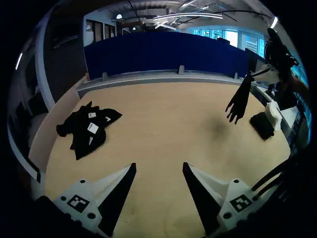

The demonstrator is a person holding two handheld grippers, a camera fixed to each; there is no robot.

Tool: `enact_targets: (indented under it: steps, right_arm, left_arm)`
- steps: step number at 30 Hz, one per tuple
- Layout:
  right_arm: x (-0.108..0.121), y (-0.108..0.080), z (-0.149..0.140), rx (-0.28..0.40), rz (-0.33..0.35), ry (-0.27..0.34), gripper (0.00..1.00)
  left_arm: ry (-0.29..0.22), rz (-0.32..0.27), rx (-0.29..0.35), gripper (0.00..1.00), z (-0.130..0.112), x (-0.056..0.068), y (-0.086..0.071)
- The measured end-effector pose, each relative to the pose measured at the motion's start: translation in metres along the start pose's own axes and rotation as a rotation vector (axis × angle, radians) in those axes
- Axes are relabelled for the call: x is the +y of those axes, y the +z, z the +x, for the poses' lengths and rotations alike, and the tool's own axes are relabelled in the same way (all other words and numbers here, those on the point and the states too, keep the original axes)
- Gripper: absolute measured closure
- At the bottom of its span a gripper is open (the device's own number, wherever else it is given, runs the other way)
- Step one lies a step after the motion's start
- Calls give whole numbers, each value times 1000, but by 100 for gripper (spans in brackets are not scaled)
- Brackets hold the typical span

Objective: Fold towel

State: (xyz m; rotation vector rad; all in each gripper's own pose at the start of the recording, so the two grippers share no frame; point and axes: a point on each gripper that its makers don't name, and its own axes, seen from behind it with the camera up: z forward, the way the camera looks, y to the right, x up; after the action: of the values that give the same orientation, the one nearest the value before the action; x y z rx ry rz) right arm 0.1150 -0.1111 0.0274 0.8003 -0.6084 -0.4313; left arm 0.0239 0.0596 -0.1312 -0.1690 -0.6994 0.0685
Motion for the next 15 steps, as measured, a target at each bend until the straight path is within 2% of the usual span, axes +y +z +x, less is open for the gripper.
enact_targets:
  steps: [9, 15]
  right_arm:
    - [56, -36, -40, -52, -35, 7, 96]
    - [88, -52, -67, -95, -51, 5, 96]
  left_arm:
    - [9, 0, -23, 13, -2, 6, 3]
    - [4, 4, -35, 13, -2, 8, 5]
